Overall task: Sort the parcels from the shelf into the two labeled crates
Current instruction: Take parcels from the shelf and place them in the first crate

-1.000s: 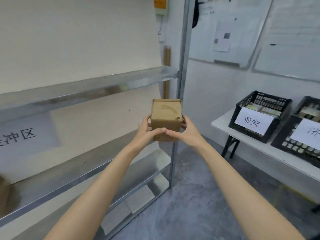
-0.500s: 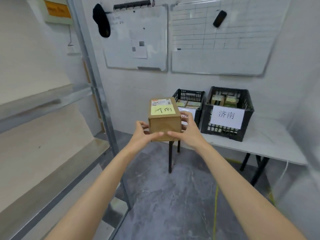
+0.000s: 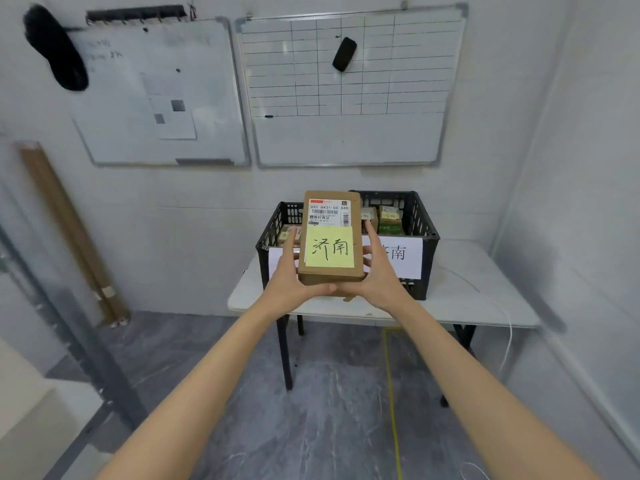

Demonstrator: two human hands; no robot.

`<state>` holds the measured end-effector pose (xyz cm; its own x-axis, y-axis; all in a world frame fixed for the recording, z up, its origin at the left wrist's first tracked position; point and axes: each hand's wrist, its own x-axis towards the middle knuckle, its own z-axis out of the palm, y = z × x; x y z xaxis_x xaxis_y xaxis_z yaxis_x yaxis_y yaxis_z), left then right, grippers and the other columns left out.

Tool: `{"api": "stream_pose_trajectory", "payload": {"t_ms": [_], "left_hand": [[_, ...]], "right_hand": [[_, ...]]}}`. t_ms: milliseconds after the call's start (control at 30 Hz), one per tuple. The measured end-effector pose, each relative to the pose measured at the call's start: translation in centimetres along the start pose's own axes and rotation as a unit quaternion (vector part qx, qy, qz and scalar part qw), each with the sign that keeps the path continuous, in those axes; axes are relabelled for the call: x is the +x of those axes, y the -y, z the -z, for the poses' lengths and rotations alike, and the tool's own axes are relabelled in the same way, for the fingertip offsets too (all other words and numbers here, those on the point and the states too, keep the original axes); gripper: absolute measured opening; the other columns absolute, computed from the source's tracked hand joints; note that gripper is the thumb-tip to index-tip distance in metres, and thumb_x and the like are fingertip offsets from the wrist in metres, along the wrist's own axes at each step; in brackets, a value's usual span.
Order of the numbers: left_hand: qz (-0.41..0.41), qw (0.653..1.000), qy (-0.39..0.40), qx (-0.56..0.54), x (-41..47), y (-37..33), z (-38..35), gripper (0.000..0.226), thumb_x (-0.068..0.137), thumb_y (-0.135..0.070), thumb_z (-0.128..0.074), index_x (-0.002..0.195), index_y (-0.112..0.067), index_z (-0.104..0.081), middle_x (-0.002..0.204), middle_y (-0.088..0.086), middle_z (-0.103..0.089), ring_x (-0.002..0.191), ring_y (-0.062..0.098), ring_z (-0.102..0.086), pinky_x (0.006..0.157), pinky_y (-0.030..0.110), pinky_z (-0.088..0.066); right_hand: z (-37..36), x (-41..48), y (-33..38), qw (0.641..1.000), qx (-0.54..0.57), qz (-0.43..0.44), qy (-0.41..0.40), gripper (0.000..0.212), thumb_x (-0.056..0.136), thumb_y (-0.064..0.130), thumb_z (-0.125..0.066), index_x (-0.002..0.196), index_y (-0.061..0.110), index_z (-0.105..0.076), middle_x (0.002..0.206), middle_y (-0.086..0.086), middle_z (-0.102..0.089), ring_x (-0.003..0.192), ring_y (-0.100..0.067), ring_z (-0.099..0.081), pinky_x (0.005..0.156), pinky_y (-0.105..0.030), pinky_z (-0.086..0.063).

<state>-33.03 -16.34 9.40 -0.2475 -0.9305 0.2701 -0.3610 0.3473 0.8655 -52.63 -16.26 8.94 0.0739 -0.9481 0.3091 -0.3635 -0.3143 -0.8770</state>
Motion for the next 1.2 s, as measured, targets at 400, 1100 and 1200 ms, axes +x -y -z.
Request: {"api": "stream_pose_trajectory", "payload": {"t_ms": [400, 1100, 1200], "left_hand": [[-0.01, 0.999, 0.041, -0.019, 12.5, 4.0, -6.8, 0.109, 0.072, -0.024, -0.085, 0.142, -0.049, -0.006, 0.124, -0.036, -0.045, 0.111, -0.023, -0.045, 0.082, 0.001, -0.039], [0.017, 0.999, 0.028, 0.009, 33.4, 5.1, -19.1, 0.113, 0.071, -0.024, -0.084, 0.155, -0.023, -0.008, 0.133, -0.016, -0.052, 0.125, 0.003, -0.047, 0.109, 0.037, -0.04], [0.022, 0.999, 0.04, 0.015, 35.6, 6.4, -19.7, 0.108, 0.075, -0.022, -0.083, 0.153, -0.028, -0.009, 0.126, -0.03, -0.048, 0.121, -0.009, -0.045, 0.107, 0.03, -0.037]], "right_hand": [[4.7, 7.8, -6.9, 0.995, -0.064, -0.03, -0.065, 0.131, 0.058, 0.038, -0.094, 0.155, 0.032, -0.007, 0.143, -0.003, -0.04, 0.123, -0.017, -0.046, 0.105, -0.05, -0.044], [17.4, 25.6, -19.0, 0.977, -0.211, -0.005, 0.034, 0.114, 0.079, 0.039, -0.08, 0.156, 0.033, 0.005, 0.158, -0.009, -0.021, 0.133, -0.028, -0.044, 0.103, -0.046, -0.044], [17.8, 27.6, -20.5, 0.974, -0.223, -0.012, 0.037, 0.11, 0.083, 0.038, -0.077, 0.156, 0.035, 0.006, 0.158, -0.009, -0.02, 0.133, -0.028, -0.044, 0.102, -0.046, -0.045]]}}
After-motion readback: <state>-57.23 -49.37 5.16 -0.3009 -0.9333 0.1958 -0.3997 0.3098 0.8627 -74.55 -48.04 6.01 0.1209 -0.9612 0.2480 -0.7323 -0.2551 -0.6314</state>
